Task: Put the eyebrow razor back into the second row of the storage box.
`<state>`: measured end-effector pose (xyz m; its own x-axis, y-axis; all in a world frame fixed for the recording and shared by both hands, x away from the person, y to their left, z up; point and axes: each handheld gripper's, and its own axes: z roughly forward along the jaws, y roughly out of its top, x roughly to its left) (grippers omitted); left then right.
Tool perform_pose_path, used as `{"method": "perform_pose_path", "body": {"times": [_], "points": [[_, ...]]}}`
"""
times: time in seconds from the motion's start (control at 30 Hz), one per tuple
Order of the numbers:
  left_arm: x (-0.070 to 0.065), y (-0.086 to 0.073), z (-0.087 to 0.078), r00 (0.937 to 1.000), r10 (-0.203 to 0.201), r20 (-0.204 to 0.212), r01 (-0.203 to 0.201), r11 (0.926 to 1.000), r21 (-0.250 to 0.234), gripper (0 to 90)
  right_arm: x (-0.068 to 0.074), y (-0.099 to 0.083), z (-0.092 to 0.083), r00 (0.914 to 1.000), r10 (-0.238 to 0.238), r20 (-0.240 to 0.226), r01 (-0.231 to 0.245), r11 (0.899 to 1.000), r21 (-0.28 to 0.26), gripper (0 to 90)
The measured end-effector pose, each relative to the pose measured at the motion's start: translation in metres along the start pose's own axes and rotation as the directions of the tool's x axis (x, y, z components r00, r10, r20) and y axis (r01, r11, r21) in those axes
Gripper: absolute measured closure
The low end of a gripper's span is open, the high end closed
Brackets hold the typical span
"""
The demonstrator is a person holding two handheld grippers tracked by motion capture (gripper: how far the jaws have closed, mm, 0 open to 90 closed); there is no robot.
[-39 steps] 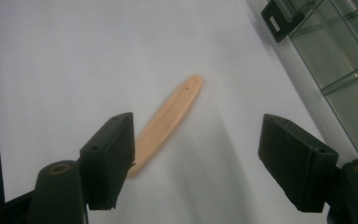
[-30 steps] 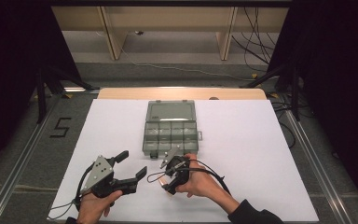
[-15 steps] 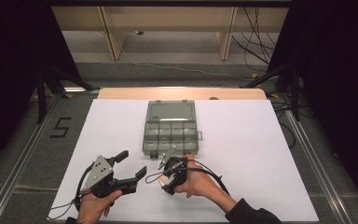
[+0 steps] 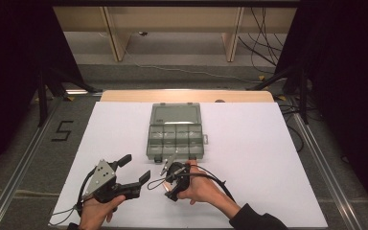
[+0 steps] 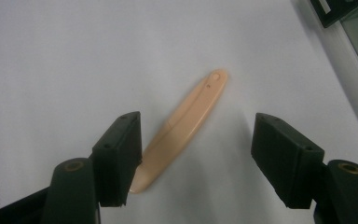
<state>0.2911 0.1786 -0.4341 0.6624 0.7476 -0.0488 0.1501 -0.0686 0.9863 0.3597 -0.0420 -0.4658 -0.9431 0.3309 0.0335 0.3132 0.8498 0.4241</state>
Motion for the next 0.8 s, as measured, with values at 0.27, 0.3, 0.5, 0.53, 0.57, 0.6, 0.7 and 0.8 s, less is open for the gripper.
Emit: {"method": "perform_pose_path", "body": {"times": [0.27, 0.3, 0.5, 0.53, 0.57, 0.6, 0.7, 0.8], "points": [[-0.0011, 0.0001, -0.0013, 0.9999, -0.012, -0.011, 0.013, 0.9998, 0.013, 15.5, 0.0024, 0.0019, 0.0028, 0.9999, -0.008, -0.009, 0.008, 1.0, 0.013, 40.7], [0.0001, -0.0001, 0.0003, 1.0, -0.002, 0.003, 0.002, 1.0, -0.005, 15.5, 0.0028, 0.002, 0.003, 0.9999, -0.009, -0.01, 0.01, 1.0, 0.02, 42.7], [-0.0015, 0.0001, -0.0015, 0.9998, -0.014, -0.011, 0.014, 0.9998, 0.011, 15.6, 0.0035, 0.003, 0.0043, 0.9988, -0.048, 0.006, 0.048, 0.998, 0.035, 47.4], [-0.0021, 0.0001, -0.0015, 0.9998, -0.018, -0.011, 0.018, 0.9998, 0.009, 15.5, 0.004, 0.0032, 0.0042, 0.9986, -0.052, 0.01, 0.052, 0.998, 0.04, 48.0], [-0.0016, 0.0004, -0.0014, 0.9999, -0.01, -0.009, 0.01, 0.9999, 0.008, 15.5, 0.004, 0.0034, 0.0041, 0.9983, -0.058, 0.01, 0.057, 0.997, 0.045, 49.2], [-0.0019, 0.0002, -0.0014, 0.9998, -0.019, -0.011, 0.019, 0.9998, 0.008, 15.6, 0.0036, 0.0038, 0.0042, 0.9979, -0.064, 0.009, 0.064, 0.997, 0.042, 52.5], [-0.0021, 0.0, -0.0015, 0.9997, -0.019, -0.012, 0.019, 0.9998, 0.01, 15.6, 0.0033, 0.0041, 0.0038, 0.9976, -0.068, 0.007, 0.068, 0.997, 0.046, 55.6], [-0.0017, 0.0002, -0.0015, 0.9998, -0.016, -0.013, 0.016, 0.9998, 0.01, 15.5, 0.0021, 0.0042, 0.0031, 0.9969, -0.078, -0.002, 0.078, 0.996, 0.047, 62.2]]}}
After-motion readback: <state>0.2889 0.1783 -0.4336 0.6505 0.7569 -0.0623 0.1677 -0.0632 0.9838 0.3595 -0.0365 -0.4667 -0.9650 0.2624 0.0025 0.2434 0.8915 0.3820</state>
